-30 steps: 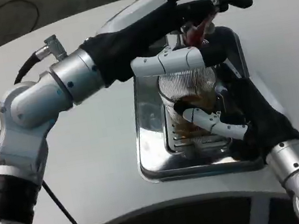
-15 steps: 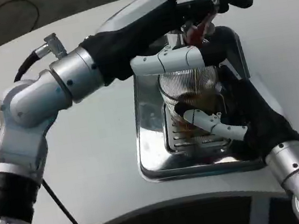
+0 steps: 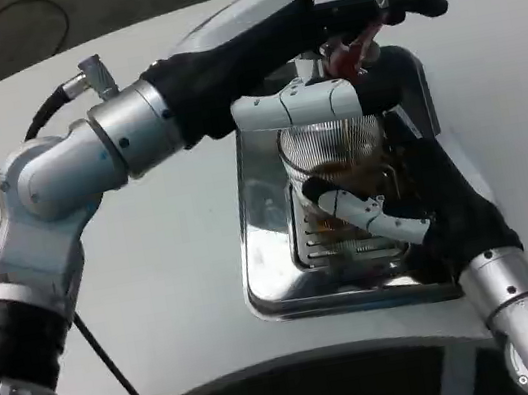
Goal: Grasp the cup under the faucet to collect the drink, then remove the cup.
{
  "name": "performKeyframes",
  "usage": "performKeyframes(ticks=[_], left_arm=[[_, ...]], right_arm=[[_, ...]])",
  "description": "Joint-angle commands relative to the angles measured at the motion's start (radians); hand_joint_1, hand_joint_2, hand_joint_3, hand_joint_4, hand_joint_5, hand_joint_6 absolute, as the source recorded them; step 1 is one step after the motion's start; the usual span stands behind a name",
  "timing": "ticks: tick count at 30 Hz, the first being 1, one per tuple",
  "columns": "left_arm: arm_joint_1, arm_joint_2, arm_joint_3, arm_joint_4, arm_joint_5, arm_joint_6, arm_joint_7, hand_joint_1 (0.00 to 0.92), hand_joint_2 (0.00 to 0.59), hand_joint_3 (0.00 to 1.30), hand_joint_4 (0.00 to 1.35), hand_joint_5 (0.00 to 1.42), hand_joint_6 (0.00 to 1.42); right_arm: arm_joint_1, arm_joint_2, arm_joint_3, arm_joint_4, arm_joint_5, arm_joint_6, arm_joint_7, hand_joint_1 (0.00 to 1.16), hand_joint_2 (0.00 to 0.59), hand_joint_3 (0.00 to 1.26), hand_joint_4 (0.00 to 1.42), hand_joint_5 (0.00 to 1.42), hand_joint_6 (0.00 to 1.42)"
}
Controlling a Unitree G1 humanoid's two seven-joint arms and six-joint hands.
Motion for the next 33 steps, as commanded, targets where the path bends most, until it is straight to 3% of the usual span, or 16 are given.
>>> performKeyframes(ticks=[1,16,33], left_arm=[[0.009,0.016,-0.025,0.025,0.049,0.017,-0.028,0.000,0.048,0.22,0.13,0.13,0.08],[0.005,0.019,-0.026,0.038,0.055,0.011,-0.022,0.000,0.050,0.23,0.15,0.14,0.09],[0.008,0.029,-0.018,0.037,0.069,0.008,-0.015,0.000,0.045,0.24,0.16,0.16,0.09]], right_arm=[[-0.007,0.019,0.007,0.025,0.005,-0.032,-0.008,0.73,0.213,0.00,0.05,0.13,0.06],[-0.021,0.040,0.025,0.070,-0.012,-0.051,-0.043,0.74,0.216,0.08,0.12,0.19,0.10],[-0.027,0.089,0.050,0.144,-0.063,-0.106,-0.160,0.77,0.226,0.21,0.26,0.33,0.19]])
